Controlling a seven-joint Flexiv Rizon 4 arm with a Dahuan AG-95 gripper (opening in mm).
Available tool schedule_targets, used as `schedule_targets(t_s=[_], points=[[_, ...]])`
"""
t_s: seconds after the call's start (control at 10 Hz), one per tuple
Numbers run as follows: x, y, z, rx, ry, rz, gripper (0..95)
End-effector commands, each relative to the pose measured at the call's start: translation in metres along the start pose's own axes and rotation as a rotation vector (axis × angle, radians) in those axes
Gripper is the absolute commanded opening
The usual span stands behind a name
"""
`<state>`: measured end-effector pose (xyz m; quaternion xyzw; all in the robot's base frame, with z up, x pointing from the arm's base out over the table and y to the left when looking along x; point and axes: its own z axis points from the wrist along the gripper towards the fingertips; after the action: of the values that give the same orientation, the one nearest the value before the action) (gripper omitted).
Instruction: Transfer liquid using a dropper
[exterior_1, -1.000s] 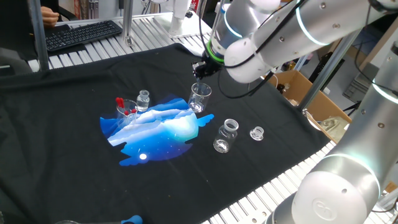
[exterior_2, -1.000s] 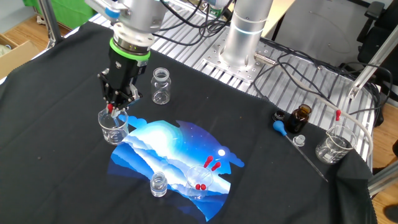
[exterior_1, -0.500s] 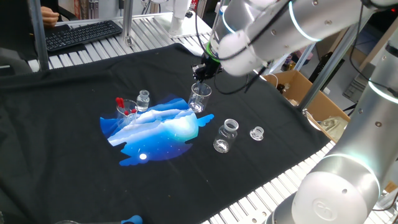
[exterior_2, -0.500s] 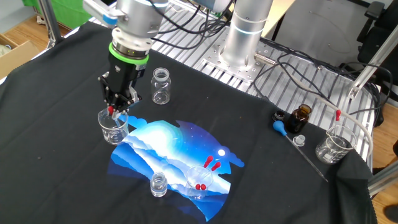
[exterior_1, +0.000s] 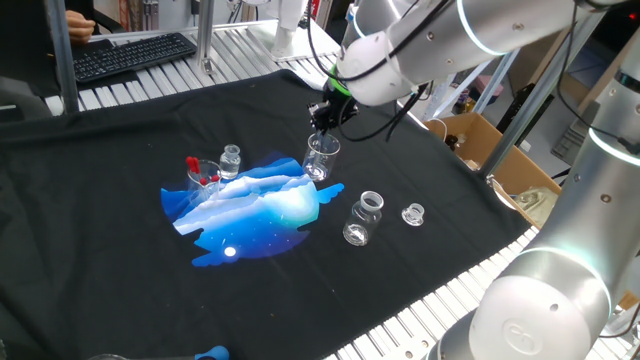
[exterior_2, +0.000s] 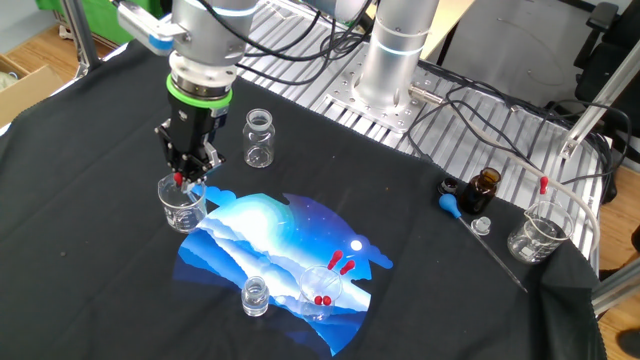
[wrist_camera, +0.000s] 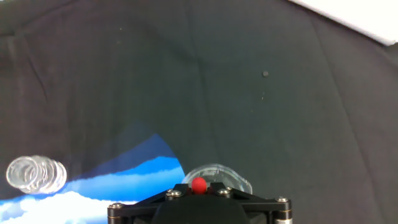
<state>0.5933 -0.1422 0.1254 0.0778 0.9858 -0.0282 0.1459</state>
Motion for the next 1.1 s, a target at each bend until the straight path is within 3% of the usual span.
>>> schedule_targets(t_s=[0.1,1.1], points=[[0.001,0.0,0.001,-0.001,0.0,-0.001,0.0],[0.01,-0.004,0.013,-0.012,0.011,-0.011,0.0]])
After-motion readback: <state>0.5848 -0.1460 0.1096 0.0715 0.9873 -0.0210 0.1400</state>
